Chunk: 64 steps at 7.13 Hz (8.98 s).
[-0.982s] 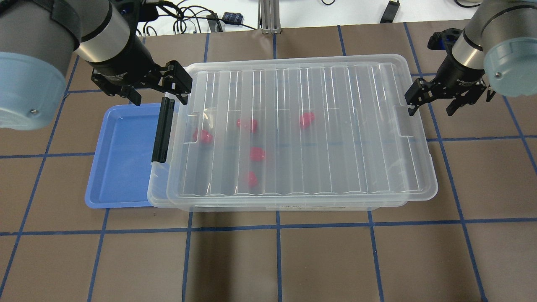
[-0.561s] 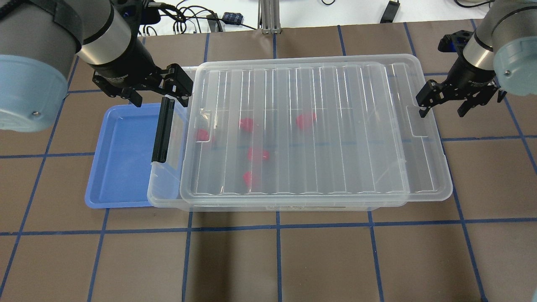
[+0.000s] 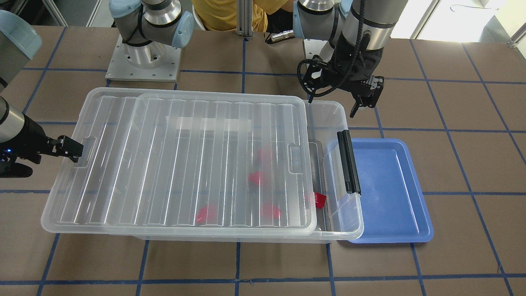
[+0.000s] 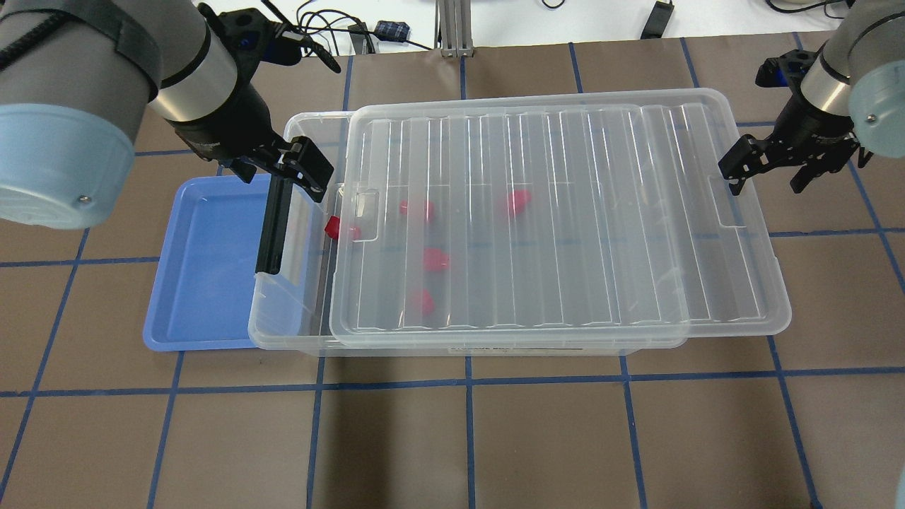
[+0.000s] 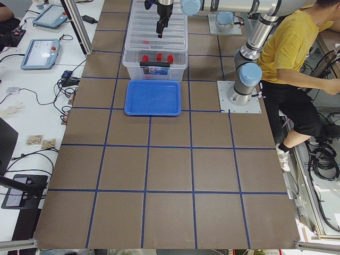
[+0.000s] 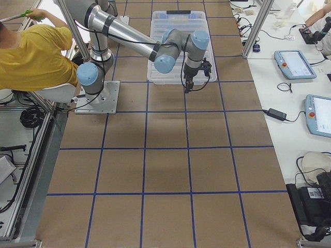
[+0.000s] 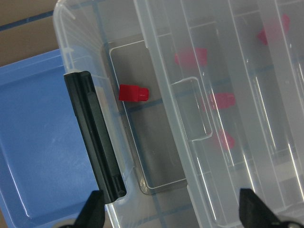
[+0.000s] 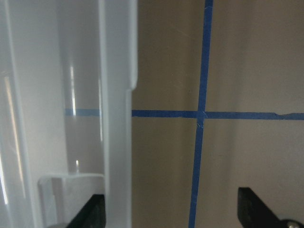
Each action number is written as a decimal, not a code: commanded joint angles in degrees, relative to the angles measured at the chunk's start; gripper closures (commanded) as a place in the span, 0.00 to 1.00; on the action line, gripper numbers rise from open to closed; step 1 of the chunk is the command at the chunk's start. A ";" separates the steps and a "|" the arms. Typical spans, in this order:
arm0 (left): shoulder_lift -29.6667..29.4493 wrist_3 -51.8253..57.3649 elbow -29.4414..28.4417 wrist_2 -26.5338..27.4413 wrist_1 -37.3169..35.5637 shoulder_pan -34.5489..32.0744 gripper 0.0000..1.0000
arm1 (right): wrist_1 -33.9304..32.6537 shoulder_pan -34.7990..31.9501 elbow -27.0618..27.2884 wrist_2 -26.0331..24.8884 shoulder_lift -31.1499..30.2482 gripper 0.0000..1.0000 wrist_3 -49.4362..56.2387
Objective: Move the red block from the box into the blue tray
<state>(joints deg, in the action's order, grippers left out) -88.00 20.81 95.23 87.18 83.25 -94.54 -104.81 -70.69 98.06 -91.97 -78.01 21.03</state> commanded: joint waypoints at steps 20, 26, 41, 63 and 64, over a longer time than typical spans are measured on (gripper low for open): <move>-23.26 68.47 2.50 4.76 -23.57 0.76 0.05 | 2.84 0.91 -7.71 -1.64 2.77 0.00 5.86; -25.11 68.58 3.73 2.73 -26.11 2.26 0.01 | 2.77 3.44 -6.57 -3.57 4.71 0.00 9.90; -28.63 69.63 9.79 4.67 -36.40 0.93 0.64 | 3.56 5.13 -7.45 -3.31 3.66 0.00 12.37; -6.99 14.17 4.07 7.23 -10.48 18.36 1.00 | 8.48 -8.44 -7.01 2.15 -4.69 0.00 -3.65; -9.09 12.95 5.47 2.52 -12.31 21.82 1.00 | 8.22 -12.59 -6.92 2.23 -5.91 0.00 -6.33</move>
<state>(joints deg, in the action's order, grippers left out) -95.02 34.66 99.35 93.72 72.18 -77.88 -96.50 -78.11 91.10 -89.76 -82.73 19.48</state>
